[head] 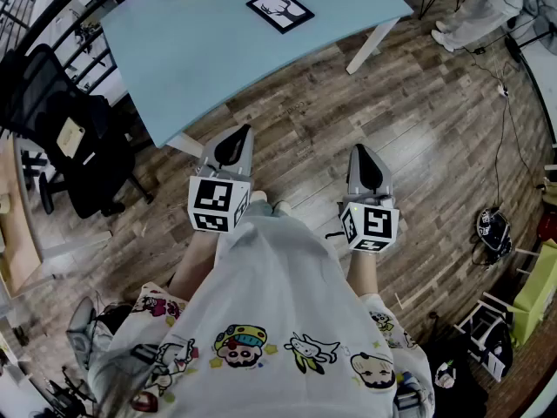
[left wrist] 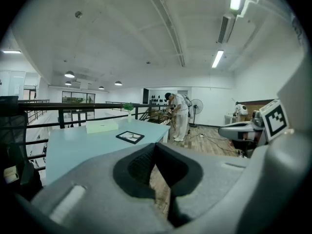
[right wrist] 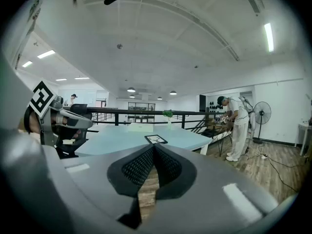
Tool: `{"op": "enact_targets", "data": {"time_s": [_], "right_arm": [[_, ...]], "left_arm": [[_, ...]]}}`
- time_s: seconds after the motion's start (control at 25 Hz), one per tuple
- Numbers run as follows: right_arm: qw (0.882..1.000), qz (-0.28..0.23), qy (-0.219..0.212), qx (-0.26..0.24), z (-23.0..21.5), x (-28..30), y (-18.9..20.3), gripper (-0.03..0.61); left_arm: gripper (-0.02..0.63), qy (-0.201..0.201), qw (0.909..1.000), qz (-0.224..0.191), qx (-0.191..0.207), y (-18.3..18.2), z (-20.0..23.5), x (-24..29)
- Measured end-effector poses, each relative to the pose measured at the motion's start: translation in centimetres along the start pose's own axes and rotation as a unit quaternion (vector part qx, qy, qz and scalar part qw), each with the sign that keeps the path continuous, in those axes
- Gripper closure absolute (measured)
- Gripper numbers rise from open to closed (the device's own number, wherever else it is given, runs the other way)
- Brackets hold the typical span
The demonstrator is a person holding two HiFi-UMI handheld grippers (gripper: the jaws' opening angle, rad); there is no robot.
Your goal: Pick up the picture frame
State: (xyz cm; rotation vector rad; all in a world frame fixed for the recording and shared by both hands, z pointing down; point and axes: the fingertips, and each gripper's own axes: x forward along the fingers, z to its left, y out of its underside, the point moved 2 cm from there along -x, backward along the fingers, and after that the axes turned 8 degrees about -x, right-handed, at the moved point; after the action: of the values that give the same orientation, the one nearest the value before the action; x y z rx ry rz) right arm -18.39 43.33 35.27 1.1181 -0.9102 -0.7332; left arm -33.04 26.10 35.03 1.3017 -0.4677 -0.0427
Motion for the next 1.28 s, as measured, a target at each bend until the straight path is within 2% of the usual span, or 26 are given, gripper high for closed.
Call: {"op": "enact_targets", "data": {"time_s": [0.36, 0.68, 0.92, 1.28], "right_arm": [[1.000, -0.004, -0.014, 0.009, -0.5, -1.9, 0.7, 0.566], [0.999, -0.005, -0.030, 0.008, -0.7, -1.6, 1.3, 0.517], [0.999, 0.003, -0.034, 0.023, -2.4, 1.3, 1.7, 0.494], [0.999, 0.023, -0.028, 0.028, -5.2, 10.2, 0.9, 0.479]], "left_arm": [[0.609, -0.012, 0.9999, 0.000, -0.004, 1.4, -2.2, -1.3], [0.581, -0.014, 0.9999, 0.003, -0.007, 1.8, -2.9, -0.7], [0.569, -0.007, 0.9999, 0.011, -0.010, 1.3, -2.1, 2.9], [0.558, 0.010, 0.9997, 0.018, -0.012, -1.8, 1.9, 11.9]]}}
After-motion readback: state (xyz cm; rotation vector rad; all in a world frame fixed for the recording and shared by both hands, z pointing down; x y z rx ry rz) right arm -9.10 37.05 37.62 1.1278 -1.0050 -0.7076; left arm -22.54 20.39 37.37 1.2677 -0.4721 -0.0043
